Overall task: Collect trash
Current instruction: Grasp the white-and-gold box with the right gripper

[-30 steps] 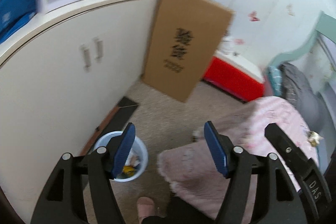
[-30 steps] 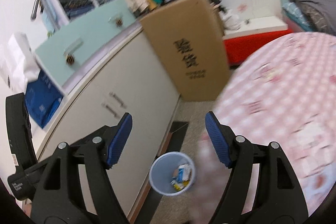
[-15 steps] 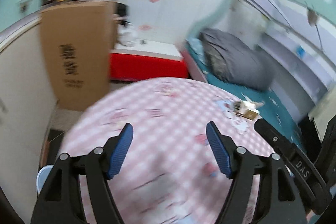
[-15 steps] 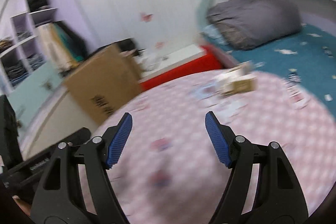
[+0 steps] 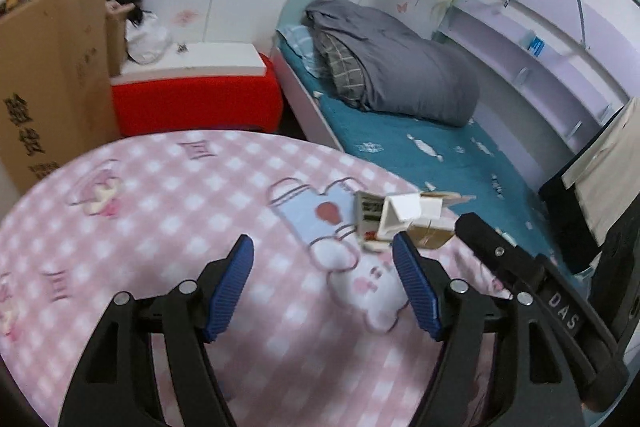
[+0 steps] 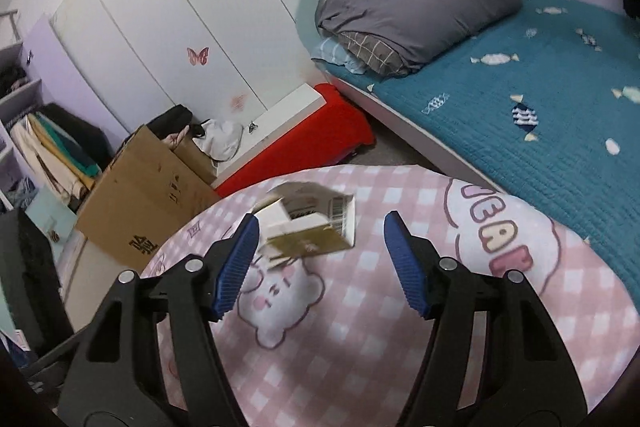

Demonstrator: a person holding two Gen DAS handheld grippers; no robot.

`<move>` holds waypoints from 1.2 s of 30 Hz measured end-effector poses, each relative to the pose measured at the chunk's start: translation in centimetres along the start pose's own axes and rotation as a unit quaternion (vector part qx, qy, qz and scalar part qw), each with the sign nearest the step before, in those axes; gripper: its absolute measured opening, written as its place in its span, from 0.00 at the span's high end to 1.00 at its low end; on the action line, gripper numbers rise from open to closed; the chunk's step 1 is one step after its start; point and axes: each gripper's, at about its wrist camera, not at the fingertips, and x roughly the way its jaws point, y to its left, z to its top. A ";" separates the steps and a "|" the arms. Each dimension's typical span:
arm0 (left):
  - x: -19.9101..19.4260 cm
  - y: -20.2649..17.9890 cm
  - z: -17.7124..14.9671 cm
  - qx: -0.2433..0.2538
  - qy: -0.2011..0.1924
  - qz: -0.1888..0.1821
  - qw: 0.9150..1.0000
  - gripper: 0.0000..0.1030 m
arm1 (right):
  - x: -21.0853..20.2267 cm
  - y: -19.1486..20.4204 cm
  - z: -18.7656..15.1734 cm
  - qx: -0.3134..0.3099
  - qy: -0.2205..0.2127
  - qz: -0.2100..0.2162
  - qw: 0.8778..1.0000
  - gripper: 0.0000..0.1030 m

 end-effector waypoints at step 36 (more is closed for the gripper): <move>-9.5 6.2 -2.8 0.043 -0.027 0.033 0.998 0.80 | -0.2 14.6 -7.4 -0.125 0.144 0.176 0.966 0.50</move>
